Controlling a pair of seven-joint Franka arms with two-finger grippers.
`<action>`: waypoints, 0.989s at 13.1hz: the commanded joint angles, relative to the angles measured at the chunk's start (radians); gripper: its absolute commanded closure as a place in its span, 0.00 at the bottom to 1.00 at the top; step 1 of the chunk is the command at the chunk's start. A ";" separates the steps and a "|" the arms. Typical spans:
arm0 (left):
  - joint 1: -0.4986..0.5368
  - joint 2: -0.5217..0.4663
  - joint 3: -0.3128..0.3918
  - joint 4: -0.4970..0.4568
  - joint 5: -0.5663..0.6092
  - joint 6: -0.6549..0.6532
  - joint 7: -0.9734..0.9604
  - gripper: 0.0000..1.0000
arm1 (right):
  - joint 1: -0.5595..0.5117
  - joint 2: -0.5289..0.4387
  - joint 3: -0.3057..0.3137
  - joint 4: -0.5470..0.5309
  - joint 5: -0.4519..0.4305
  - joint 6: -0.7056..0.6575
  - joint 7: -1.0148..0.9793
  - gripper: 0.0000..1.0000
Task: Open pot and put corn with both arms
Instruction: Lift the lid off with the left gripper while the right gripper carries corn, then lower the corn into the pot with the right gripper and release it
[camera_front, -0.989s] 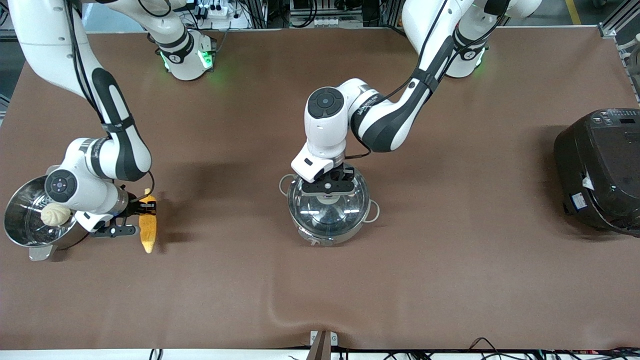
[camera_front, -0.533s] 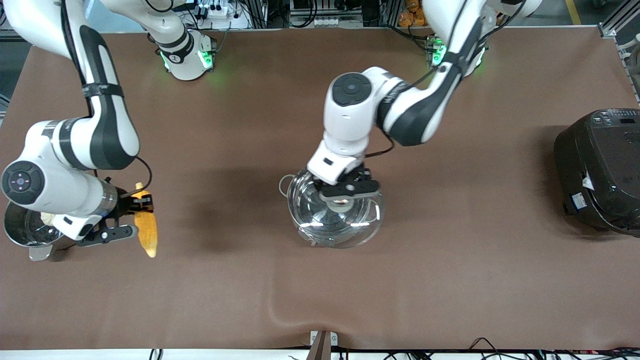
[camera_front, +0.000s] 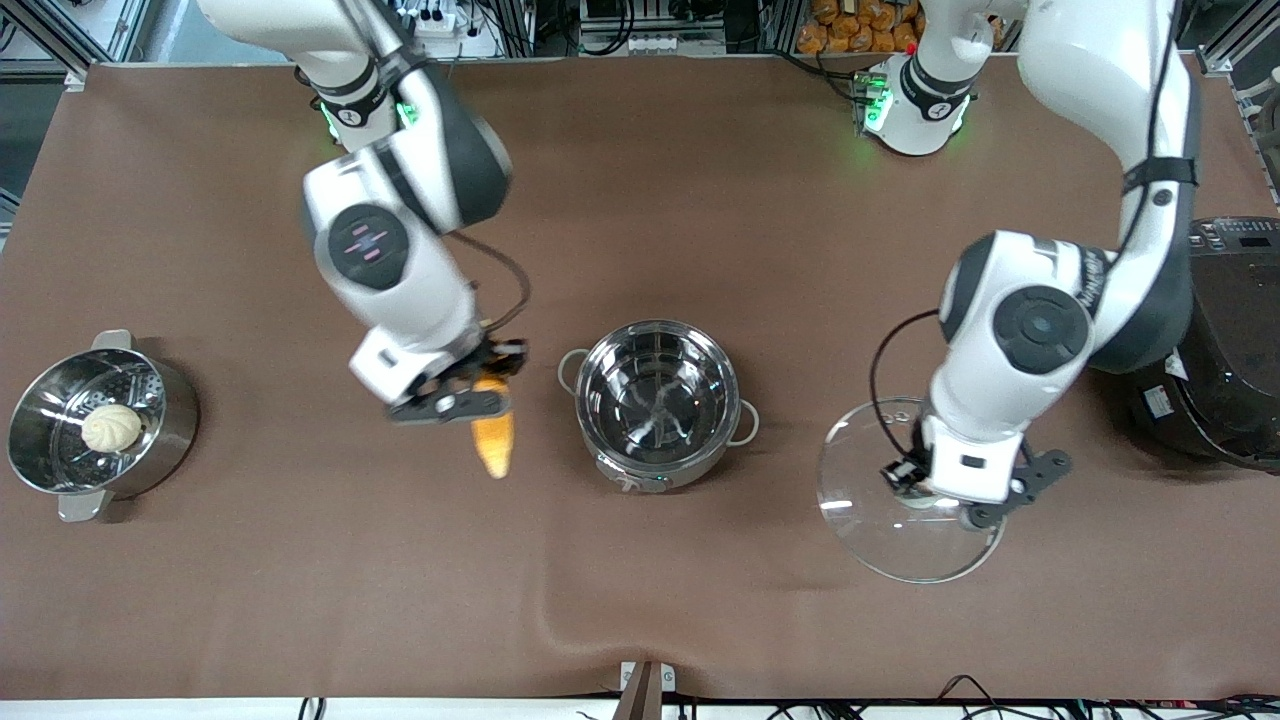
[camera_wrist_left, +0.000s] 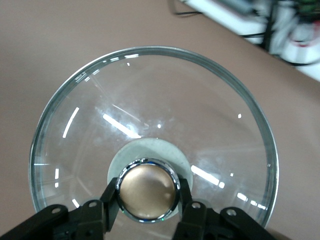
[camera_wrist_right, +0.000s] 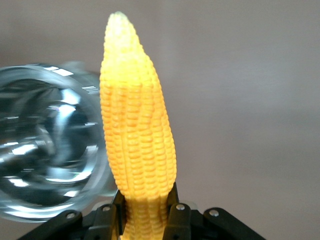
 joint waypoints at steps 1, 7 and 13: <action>0.018 -0.029 -0.011 -0.127 -0.019 0.038 -0.002 1.00 | 0.069 0.087 -0.012 0.054 0.067 0.141 0.198 0.90; 0.038 -0.084 -0.017 -0.404 -0.020 0.350 -0.003 1.00 | 0.158 0.240 -0.012 0.057 0.138 0.361 0.446 0.86; 0.040 -0.040 -0.015 -0.469 -0.016 0.457 -0.003 0.61 | 0.145 0.233 -0.012 0.057 0.146 0.300 0.446 0.00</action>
